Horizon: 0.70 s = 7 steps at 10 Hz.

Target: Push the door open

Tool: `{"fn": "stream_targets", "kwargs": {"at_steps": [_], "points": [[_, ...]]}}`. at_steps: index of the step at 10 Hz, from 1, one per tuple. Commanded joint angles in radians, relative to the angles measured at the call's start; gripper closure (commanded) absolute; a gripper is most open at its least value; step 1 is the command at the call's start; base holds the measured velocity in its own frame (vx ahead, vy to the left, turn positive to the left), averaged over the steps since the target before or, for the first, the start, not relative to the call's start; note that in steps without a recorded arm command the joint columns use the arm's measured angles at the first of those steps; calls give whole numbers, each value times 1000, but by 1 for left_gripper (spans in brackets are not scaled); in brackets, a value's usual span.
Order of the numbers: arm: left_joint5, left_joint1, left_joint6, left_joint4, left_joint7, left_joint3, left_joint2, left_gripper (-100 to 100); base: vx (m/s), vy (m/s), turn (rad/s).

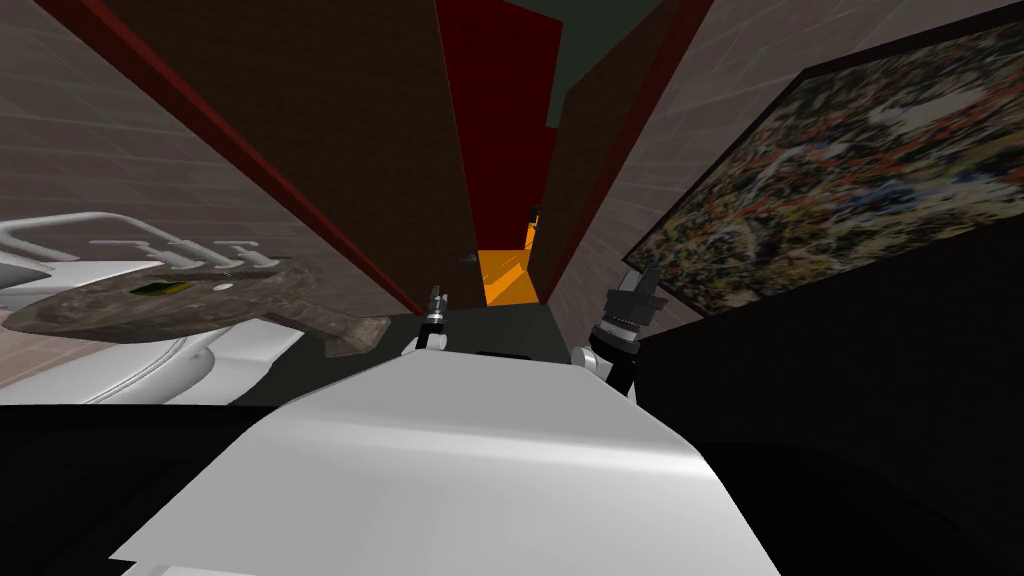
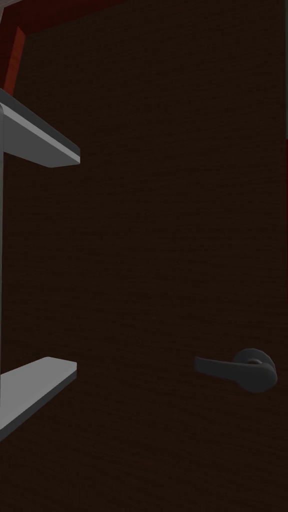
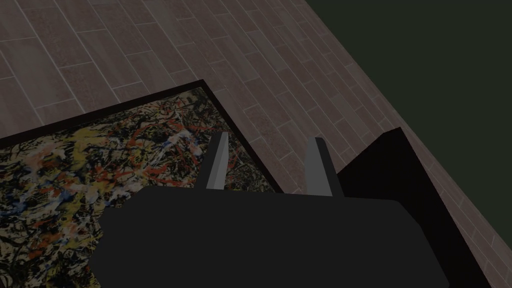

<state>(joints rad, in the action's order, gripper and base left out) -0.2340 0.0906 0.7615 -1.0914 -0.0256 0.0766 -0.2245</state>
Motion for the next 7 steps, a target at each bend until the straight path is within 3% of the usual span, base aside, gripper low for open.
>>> {"fn": "stream_targets", "kwargs": {"at_steps": [1,7], "points": [[-5,-17,12,43,-7,1,-7,-100,64,7,-32],[-25,-75,50,205,-30,4,-32,-100,105,-11,-54]]}}
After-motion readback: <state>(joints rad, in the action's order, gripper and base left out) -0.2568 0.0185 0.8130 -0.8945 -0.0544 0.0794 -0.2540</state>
